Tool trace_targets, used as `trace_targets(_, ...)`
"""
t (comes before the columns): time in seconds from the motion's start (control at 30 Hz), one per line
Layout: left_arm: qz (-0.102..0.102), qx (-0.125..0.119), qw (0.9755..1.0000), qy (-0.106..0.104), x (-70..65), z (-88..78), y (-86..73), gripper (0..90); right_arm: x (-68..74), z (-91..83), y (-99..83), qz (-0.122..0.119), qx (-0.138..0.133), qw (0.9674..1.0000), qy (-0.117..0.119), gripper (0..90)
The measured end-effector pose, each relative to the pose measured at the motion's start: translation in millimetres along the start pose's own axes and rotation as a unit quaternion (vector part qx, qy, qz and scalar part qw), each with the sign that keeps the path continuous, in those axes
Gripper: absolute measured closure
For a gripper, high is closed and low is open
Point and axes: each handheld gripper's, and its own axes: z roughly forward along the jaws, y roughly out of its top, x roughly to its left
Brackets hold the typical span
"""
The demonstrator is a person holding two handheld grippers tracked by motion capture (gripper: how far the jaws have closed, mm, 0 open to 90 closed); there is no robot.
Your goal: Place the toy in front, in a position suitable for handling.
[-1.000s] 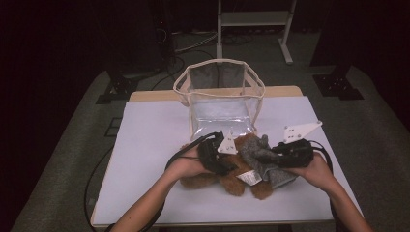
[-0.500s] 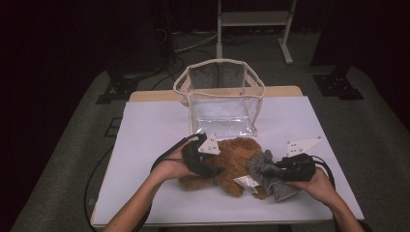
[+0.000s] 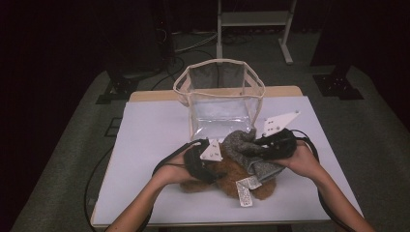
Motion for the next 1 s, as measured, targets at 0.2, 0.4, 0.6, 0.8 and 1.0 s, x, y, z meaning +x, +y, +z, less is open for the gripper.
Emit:
trace_targets(0.2,-0.008,-0.017,0.9998,-0.003,5.4,-6.6,-5.2,30.6,-5.4,15.7,-15.8,0.014,0.03,0.9994,0.005,75.6)
trace_targets(0.4,-0.027,-0.024,0.9991,0.02,14.1,-26.5,-20.7,22.5,-13.6,13.1,-32.7,0.047,0.018,0.9987,0.011,75.8)
trace_targets(0.6,-0.078,-0.033,0.9963,0.014,29.1,-41.8,-54.0,17.9,-11.8,9.9,-36.2,0.046,0.022,0.9987,0.007,75.8)
trace_targets(0.8,-0.091,-0.046,0.9948,0.001,26.8,-31.3,-68.4,29.2,-5.3,7.2,-20.3,0.028,0.019,0.9994,0.005,75.8)
trace_targets(1.0,-0.074,-0.047,0.9962,-0.001,22.4,-27.4,-61.1,31.4,1.6,27.5,15.6,-0.016,0.037,0.999,0.019,75.8)
